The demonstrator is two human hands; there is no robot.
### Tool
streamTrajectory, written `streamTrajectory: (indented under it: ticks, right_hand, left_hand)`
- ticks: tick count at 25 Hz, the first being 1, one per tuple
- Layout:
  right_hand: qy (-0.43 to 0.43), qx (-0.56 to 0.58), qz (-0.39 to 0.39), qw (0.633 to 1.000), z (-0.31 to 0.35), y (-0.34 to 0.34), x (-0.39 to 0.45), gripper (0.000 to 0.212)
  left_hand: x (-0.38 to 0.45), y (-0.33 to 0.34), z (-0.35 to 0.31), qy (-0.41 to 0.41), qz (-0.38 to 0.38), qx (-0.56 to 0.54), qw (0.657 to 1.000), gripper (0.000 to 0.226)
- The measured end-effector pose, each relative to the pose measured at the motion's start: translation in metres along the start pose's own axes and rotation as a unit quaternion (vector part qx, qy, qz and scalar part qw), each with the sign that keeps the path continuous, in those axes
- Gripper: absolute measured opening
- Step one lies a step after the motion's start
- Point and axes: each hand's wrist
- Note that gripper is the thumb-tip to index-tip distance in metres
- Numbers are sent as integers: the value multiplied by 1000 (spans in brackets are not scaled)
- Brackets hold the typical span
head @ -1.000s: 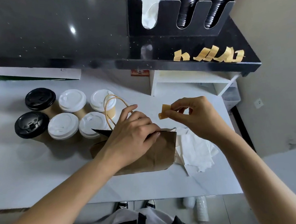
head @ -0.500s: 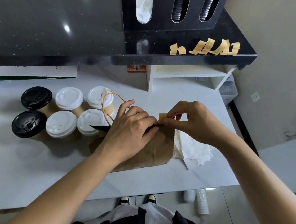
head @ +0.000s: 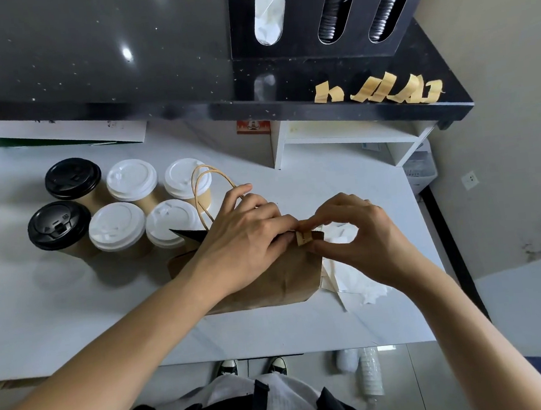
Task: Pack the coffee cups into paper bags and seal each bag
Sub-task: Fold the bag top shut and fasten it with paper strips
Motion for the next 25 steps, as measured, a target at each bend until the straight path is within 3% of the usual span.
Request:
streamTrajectory:
  ticks: [5, 10, 16, 25]
  right_hand:
    - [-22, -9, 46, 999, -3, -10, -2, 27]
    - [80, 78, -28, 993, -1, 3, 15, 14]
    - [67, 89, -21, 994, -4, 3, 13, 9]
    - [-26, -119, -26, 992, 4, 7, 6, 7]
  left_hand:
    - [1, 1, 1, 2, 1, 5, 1000, 17]
    - [0, 0, 0, 3, -2, 3, 1000, 12]
    - [0, -2, -2, -5, 3, -2, 1000, 15]
    - [0, -3, -5, -13, 31, 4, 999, 23]
Point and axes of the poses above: each hand's wrist, its own x-axis towards the middle knuckle, its own y-axis out of the palm, z = x × y, and after that the axes turned 8 degrees about -y, right-handed
